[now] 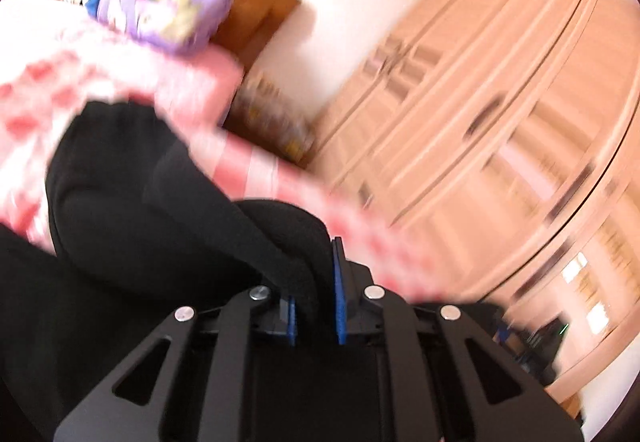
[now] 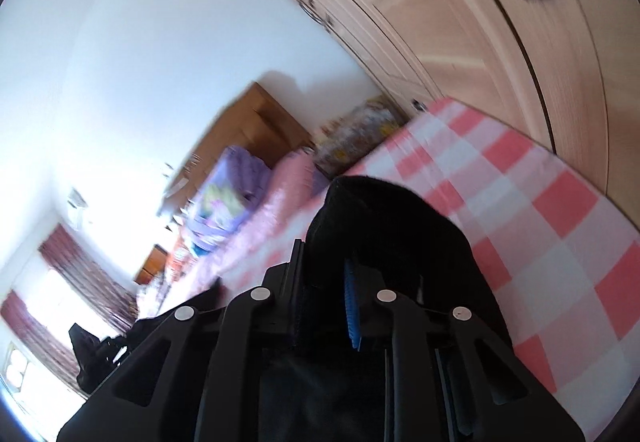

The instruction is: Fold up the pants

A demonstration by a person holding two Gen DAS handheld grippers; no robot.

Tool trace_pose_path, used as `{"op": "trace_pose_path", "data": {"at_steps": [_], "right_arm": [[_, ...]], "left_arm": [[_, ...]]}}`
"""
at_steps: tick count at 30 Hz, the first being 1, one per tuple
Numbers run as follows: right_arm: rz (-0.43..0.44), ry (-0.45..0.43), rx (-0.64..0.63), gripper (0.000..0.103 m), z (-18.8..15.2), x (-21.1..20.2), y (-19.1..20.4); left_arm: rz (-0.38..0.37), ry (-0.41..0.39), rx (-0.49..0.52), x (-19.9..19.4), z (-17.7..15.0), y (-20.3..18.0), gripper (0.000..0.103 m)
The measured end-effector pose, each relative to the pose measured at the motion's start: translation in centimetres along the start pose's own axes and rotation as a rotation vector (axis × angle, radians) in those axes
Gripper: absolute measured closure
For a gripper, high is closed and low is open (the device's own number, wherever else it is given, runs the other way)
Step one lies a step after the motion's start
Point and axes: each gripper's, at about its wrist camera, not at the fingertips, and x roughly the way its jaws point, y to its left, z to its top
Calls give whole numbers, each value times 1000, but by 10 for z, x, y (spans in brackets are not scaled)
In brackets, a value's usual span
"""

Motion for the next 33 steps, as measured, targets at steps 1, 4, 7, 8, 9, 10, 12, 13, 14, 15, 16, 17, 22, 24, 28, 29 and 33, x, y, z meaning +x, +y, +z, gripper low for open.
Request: {"op": "trace_pose_path", "data": {"at_steps": [1,4,7,8,9,10,12,13,14,15,16,17,22,24,28,29,33], "right_arm": [[26,-8,-7,83,-1,-10,2],[54,9,-30,84,-20,-39,0],[-13,98,-25,84,-63,-52,-21],[-54,133,-17,84,-77,-52,-32],[-99,174,-3,84,-90,-50,-45],[-142,216,35,86,-105,-48,-63],[-81,190,98,88,-112,-58,-77],[-87,189,97,88,-110,-61,-75],[-103,187,75,88,-107,-62,-69],[-123,186,42,87,-105,-62,-62],[-135,180,7,87,-103,-64,-54],[-134,173,-4,87,-102,-66,-49],[-152,188,13,87,-107,-70,-55],[-132,185,73,87,-113,-67,-70],[-121,172,70,87,-112,-70,-62],[-119,170,65,87,-111,-71,-61],[-115,163,95,87,-110,-71,-67]], "left_arm": [[-11,-28,9,-17,6,-2,90],[-2,-16,63,-46,-13,-9,90],[80,58,112,-58,-63,-5,90],[94,98,103,-57,-82,2,90],[104,162,82,-54,-107,14,90],[108,206,70,-49,-123,22,90],[187,263,83,-39,-153,32,90],[215,264,104,-39,-158,35,90],[222,255,120,-41,-160,35,90],[210,249,114,-43,-158,35,90],[195,244,100,-46,-155,36,90],[185,235,94,-50,-154,35,90],[194,212,159,-67,-153,27,90],[215,239,154,-63,-162,36,90],[183,250,57,-62,-166,54,90],[181,246,62,-63,-166,53,90],[167,237,52,-67,-161,50,90]]}}
